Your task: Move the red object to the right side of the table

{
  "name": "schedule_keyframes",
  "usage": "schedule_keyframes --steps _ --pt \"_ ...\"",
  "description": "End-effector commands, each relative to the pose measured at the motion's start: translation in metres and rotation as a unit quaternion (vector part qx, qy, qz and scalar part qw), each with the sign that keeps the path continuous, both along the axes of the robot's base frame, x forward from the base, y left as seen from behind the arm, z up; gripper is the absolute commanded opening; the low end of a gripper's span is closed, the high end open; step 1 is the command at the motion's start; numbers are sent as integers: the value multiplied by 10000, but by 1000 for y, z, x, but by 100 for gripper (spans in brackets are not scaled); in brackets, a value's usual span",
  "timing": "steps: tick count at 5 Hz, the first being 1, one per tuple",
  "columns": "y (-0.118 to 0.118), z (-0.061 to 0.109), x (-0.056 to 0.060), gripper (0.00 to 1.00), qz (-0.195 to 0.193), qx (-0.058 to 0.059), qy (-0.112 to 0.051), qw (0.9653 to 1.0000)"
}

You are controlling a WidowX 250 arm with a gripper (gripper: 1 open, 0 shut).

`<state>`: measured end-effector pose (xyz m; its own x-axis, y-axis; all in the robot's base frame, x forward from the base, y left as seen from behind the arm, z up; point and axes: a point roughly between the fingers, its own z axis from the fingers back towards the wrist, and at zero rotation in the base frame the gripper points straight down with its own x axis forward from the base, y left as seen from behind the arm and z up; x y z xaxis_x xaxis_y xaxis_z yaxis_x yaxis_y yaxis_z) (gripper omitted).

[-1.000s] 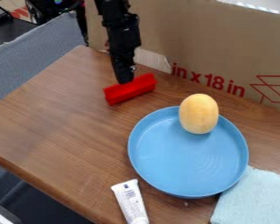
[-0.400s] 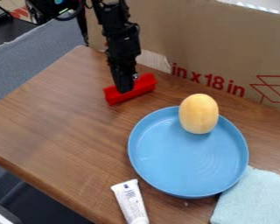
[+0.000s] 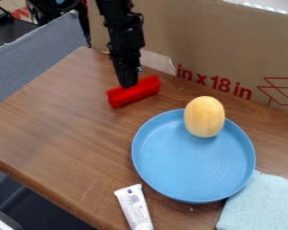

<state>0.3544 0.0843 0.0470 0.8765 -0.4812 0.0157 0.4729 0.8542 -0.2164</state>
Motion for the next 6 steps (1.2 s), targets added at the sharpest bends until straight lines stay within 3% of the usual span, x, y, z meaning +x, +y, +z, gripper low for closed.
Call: schedule_keyframes --steps 1,2,3,4,5,6 --pt "21 38 8 0 72 100 -417 9991" --pt "25 48 2 100 106 66 -395 9991" --pt "26 47 3 100 73 -29 -321 9995" --pt "11 45 -6 100 -81 48 -183 9998" --pt "7 22 -16 100 -262 206 -65 9994" --pt "6 24 -22 100 -360 344 -137 9987"
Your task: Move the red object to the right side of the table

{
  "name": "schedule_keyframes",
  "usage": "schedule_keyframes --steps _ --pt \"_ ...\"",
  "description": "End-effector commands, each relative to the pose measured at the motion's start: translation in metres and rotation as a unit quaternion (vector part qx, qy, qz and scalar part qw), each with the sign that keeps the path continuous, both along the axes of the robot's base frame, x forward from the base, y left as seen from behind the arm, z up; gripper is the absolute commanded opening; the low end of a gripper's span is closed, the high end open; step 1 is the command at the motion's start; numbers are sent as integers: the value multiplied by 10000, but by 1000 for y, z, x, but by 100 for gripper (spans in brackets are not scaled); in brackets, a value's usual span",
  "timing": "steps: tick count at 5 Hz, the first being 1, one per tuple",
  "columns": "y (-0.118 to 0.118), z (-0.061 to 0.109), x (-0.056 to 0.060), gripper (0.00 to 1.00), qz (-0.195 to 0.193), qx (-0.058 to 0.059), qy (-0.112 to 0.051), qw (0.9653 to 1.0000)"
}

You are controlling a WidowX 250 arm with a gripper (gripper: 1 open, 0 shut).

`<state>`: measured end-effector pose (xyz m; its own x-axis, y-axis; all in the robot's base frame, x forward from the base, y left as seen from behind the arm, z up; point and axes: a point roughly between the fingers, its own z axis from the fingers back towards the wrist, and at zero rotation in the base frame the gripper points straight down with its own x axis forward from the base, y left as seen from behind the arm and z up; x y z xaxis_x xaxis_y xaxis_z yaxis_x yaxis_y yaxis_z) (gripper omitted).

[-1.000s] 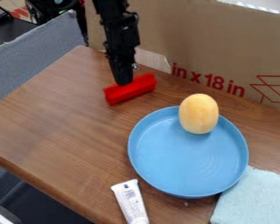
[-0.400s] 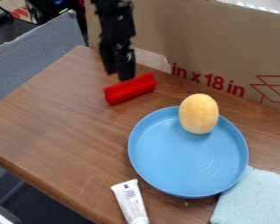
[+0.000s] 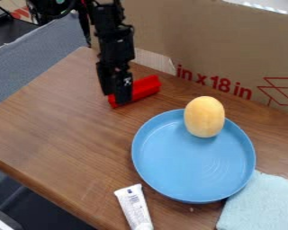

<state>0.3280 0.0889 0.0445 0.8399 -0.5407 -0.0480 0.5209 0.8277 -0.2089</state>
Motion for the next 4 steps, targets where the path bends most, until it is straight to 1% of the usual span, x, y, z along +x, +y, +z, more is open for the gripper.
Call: schedule_keyframes --steps 1,2,3,4 --pt "3 29 13 100 5 293 -398 9988" --pt "-9 15 23 100 -99 427 -460 9980" --pt "-18 7 27 100 -213 554 -528 9968" --pt "-14 2 17 100 -220 556 -482 9970"
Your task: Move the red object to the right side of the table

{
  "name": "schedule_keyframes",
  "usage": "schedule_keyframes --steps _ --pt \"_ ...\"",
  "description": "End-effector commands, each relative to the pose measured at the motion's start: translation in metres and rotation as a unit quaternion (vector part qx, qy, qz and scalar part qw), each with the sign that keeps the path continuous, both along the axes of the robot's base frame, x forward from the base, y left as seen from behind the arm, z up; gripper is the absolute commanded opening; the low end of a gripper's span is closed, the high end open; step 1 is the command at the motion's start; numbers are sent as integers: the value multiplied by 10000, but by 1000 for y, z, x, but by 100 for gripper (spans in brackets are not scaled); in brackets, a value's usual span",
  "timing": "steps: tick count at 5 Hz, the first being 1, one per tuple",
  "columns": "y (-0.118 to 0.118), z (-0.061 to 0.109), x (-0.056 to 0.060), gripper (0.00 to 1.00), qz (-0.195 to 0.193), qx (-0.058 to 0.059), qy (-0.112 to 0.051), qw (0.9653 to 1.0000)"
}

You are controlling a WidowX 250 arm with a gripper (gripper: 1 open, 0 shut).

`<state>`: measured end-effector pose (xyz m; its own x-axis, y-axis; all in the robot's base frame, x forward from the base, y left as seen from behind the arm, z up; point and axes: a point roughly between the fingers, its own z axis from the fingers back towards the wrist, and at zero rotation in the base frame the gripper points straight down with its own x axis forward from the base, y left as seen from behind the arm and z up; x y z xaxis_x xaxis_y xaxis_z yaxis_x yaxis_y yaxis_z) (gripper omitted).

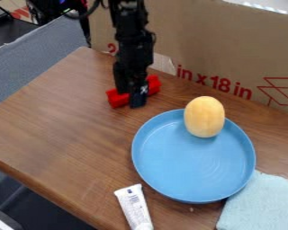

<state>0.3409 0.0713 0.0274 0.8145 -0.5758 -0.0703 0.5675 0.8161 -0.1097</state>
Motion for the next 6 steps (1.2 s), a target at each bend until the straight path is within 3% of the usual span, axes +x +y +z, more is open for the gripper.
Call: schedule_keyframes --steps 1,2,4,6 --pt "5 30 -3 0 142 154 -316 9993" --pt "19 30 -1 0 234 167 -343 9990" --pt "21 53 -15 0 729 -18 -273 9970" --pt "33 71 -31 0 950 -125 -259 9951"
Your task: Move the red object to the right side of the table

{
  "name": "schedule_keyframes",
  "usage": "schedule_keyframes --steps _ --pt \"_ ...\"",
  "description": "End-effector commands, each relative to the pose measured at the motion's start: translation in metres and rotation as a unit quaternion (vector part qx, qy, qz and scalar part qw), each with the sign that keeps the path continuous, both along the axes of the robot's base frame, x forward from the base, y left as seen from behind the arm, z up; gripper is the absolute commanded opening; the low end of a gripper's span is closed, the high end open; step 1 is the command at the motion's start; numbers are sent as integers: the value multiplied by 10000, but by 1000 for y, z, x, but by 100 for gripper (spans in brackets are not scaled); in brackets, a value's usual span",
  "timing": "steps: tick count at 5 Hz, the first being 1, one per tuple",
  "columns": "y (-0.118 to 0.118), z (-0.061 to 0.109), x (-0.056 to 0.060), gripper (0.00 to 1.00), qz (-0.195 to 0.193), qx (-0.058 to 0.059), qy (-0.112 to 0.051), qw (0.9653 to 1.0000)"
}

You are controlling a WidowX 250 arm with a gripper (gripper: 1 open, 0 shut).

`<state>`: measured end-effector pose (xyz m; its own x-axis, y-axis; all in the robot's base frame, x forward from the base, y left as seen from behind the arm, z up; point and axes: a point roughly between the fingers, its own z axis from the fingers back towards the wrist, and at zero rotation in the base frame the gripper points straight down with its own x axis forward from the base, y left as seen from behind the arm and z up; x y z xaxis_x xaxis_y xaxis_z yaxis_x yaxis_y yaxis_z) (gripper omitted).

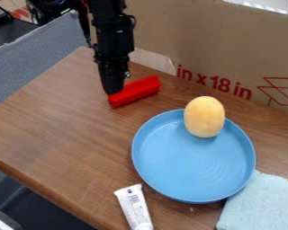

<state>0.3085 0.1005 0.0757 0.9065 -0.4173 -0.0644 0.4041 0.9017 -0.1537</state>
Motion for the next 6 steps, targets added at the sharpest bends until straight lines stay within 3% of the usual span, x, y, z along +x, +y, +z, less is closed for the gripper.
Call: schedule_keyframes --steps 1,2,4,6 --pt "-1 13 7 0 46 135 -311 9994" --pt "-9 13 10 0 -63 206 -335 9992" --pt "6 16 20 0 -203 259 -360 9988" --pt "21 20 27 0 -302 414 -344 9981"
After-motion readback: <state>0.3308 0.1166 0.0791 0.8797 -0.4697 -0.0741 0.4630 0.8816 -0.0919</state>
